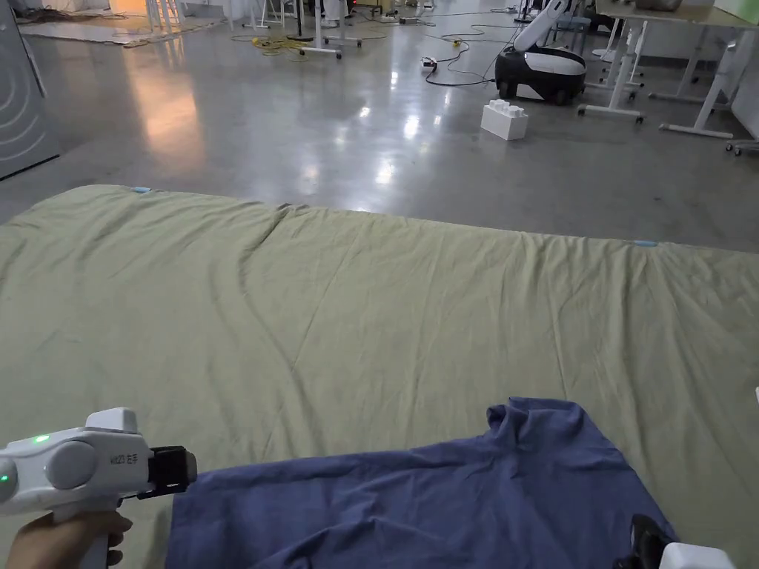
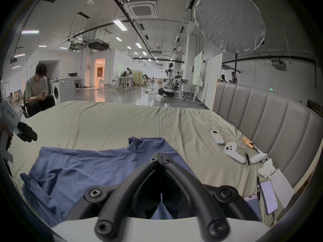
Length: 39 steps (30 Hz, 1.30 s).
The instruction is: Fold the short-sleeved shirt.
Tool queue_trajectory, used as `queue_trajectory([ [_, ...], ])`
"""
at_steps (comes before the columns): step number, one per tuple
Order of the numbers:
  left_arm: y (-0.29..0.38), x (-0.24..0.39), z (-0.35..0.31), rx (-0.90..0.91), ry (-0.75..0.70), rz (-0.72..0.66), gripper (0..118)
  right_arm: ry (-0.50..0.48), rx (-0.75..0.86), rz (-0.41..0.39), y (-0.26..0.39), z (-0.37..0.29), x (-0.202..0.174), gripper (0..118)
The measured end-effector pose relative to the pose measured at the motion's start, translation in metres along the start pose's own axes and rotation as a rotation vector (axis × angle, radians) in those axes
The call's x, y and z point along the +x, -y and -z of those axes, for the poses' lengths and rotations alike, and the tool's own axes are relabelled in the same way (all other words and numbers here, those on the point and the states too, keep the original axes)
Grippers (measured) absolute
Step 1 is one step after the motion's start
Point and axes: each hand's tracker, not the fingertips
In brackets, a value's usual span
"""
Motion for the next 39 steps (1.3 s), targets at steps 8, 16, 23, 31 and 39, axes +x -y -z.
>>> queue_trajectory([
  [8,0.011,0.024,0.041,-0.095,-0.041,0.035,68,0.011,-0.055,-0.007,0.010,0.008,0.002,0],
  [16,0.025,0.048,0.067,-0.030,-0.139,0.299,55,0.015,-0.092,0.002,0.019,0.016,0.006,0],
  [23,0.017,0.048,0.058,-0.025,-0.081,0.286,7,-0.027,-0.153,0.042,0.005,0.054,0.024,0],
  [31,0.014,0.041,0.022,0.048,-0.021,0.209,6,-0.130,-0.413,0.004,-0.035,0.199,0.056,40],
  [39,0.010,0.055,0.013,0.081,-0.042,0.216,5,-0.178,-0.582,-0.149,-0.030,0.313,0.046,74],
])
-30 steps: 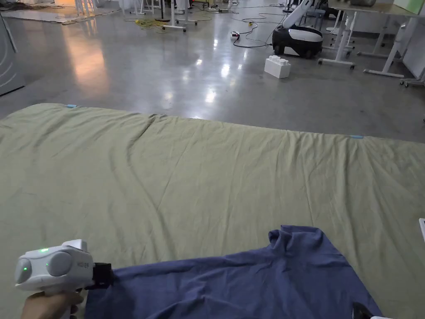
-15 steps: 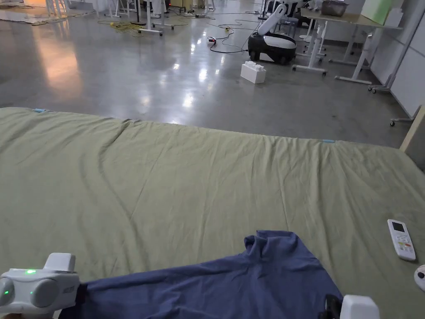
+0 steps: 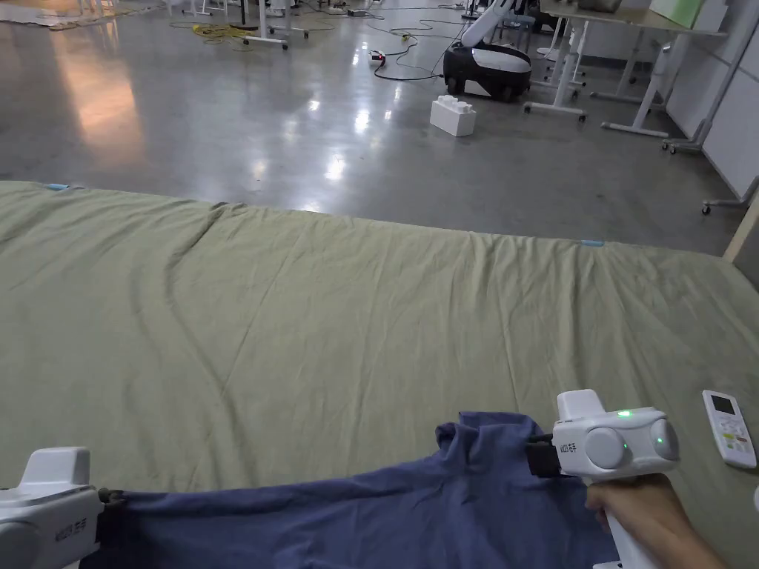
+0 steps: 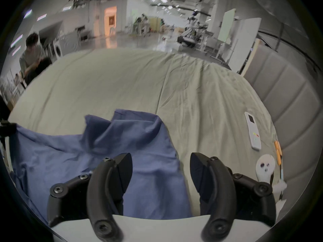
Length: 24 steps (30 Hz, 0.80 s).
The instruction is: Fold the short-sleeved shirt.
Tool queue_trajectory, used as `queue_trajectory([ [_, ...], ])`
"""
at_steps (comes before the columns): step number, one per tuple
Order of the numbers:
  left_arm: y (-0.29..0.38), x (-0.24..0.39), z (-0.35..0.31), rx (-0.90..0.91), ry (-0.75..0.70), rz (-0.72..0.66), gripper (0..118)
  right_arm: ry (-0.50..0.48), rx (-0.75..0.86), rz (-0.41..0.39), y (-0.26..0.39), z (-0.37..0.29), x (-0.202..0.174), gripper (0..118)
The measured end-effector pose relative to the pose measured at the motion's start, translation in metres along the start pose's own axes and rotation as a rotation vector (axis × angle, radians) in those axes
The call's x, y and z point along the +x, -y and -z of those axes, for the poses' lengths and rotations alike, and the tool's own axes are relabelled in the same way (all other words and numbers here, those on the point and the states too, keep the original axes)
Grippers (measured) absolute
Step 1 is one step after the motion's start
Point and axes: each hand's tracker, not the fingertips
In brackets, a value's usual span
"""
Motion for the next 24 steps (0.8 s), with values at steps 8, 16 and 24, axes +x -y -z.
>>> queue_trajectory([
  [8,-0.004,0.012,0.007,-0.011,-0.015,0.000,5,-0.044,-0.093,0.051,-0.005,0.040,0.008,74],
  [16,-0.002,0.016,0.014,-0.004,-0.024,0.015,5,-0.033,-0.067,0.052,-0.005,0.036,0.005,42],
  [24,-0.006,0.012,0.000,0.041,-0.010,0.016,5,0.027,0.088,0.093,0.008,-0.028,-0.013,2],
])
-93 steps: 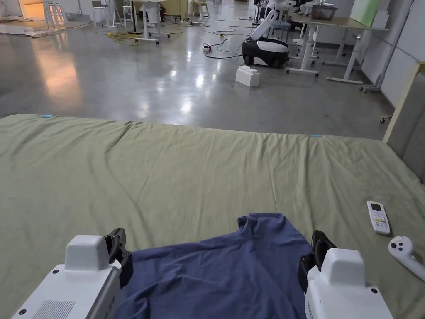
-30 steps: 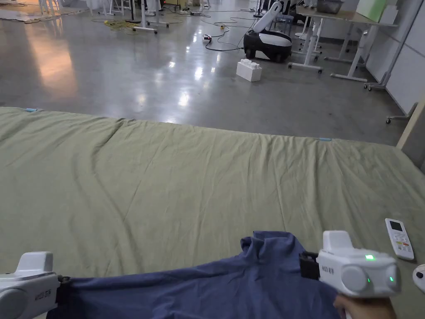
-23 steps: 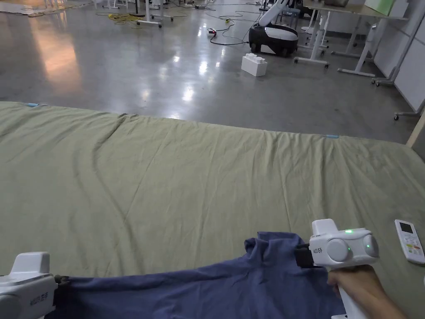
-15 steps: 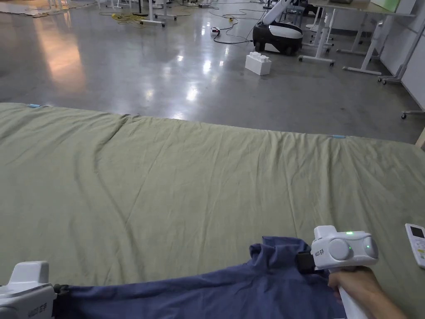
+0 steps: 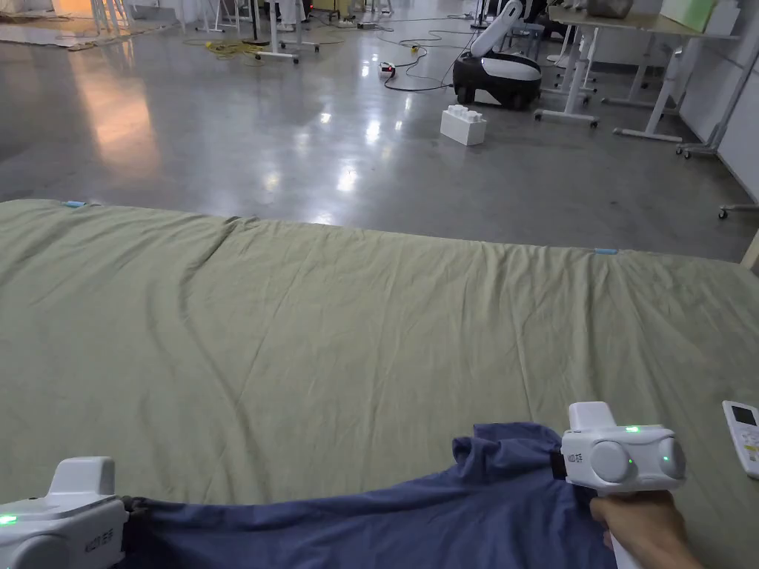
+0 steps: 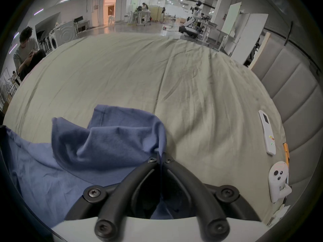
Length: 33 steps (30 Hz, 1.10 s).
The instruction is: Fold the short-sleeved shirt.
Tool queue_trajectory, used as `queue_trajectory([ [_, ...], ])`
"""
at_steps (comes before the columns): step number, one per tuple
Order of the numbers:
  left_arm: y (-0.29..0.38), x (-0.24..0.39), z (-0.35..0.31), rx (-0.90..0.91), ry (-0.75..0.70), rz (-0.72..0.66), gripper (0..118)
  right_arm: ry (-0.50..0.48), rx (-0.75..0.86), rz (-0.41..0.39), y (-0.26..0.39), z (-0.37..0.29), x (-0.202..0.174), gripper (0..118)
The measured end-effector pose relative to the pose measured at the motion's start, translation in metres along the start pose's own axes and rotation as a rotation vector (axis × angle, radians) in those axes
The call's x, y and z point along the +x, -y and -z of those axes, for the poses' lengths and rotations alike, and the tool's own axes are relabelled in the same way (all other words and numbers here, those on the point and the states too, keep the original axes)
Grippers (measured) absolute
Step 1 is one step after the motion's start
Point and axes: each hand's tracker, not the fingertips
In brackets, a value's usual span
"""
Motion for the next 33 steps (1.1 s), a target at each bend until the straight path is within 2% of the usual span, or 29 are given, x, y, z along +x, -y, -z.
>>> queue_trajectory([
  [10,-0.034,0.006,-0.046,0.121,0.052,0.013,6,0.038,0.196,0.058,0.002,-0.097,0.038,1],
  [18,-0.101,0.015,-0.096,0.260,0.110,0.024,6,0.111,0.362,0.112,-0.017,-0.181,0.069,1],
  [33,-0.266,0.059,-0.195,0.434,0.146,0.054,6,0.235,0.647,0.120,-0.148,-0.314,0.106,1],
])
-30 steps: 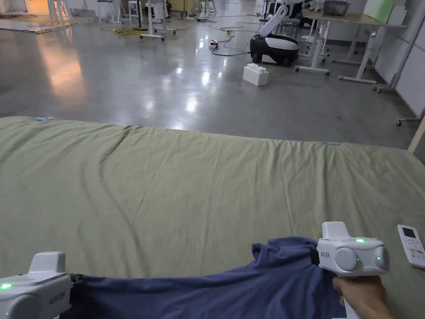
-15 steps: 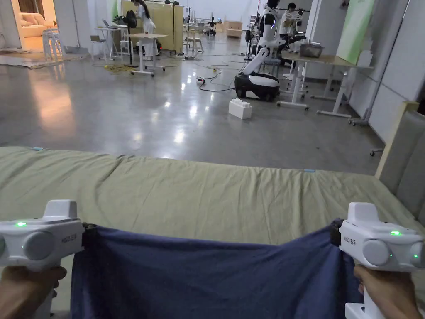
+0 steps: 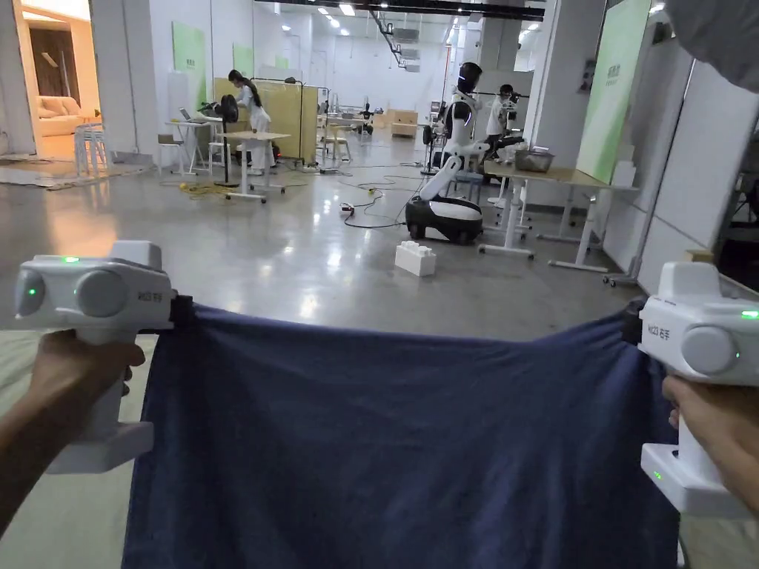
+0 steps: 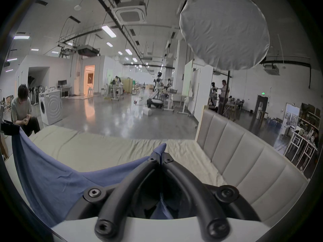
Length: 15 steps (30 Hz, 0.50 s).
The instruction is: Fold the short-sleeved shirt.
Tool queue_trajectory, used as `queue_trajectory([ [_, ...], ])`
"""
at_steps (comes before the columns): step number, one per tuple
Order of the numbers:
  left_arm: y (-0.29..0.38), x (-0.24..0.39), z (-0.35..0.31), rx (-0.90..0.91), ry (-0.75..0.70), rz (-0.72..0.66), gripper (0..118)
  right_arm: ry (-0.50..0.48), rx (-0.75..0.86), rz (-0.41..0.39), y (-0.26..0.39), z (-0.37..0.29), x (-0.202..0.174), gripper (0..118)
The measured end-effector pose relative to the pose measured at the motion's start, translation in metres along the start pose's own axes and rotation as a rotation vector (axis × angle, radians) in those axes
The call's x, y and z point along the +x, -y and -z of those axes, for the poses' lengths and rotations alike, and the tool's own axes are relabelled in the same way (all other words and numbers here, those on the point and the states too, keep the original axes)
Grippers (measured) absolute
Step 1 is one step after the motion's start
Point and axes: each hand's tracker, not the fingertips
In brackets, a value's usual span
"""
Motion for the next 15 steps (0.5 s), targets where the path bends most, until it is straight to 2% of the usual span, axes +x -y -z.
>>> queue_trajectory([
  [3,-0.032,0.002,0.001,0.036,-0.008,0.002,6,0.012,0.055,-0.023,-0.036,0.003,-0.001,1],
  [4,-0.046,0.005,-0.001,0.034,-0.009,0.004,6,-0.064,0.070,-0.040,-0.016,0.008,-0.003,1],
  [7,-0.085,0.010,-0.002,0.101,-0.023,0.019,6,-0.037,0.104,-0.020,-0.022,0.017,0.000,1],
  [8,-0.096,0.012,-0.003,0.111,-0.031,0.032,6,-0.021,0.087,-0.012,-0.078,0.025,-0.002,1],
  [11,-0.125,0.014,-0.004,0.177,-0.052,0.076,6,0.000,0.130,-0.031,-0.112,0.039,0.001,1],
  [12,-0.134,0.015,-0.005,0.186,-0.055,0.073,6,0.065,0.159,-0.045,-0.120,0.034,0.001,1],
  [15,-0.152,0.014,-0.006,0.193,-0.056,0.043,6,0.075,0.191,-0.054,-0.138,0.046,0.001,1],
])
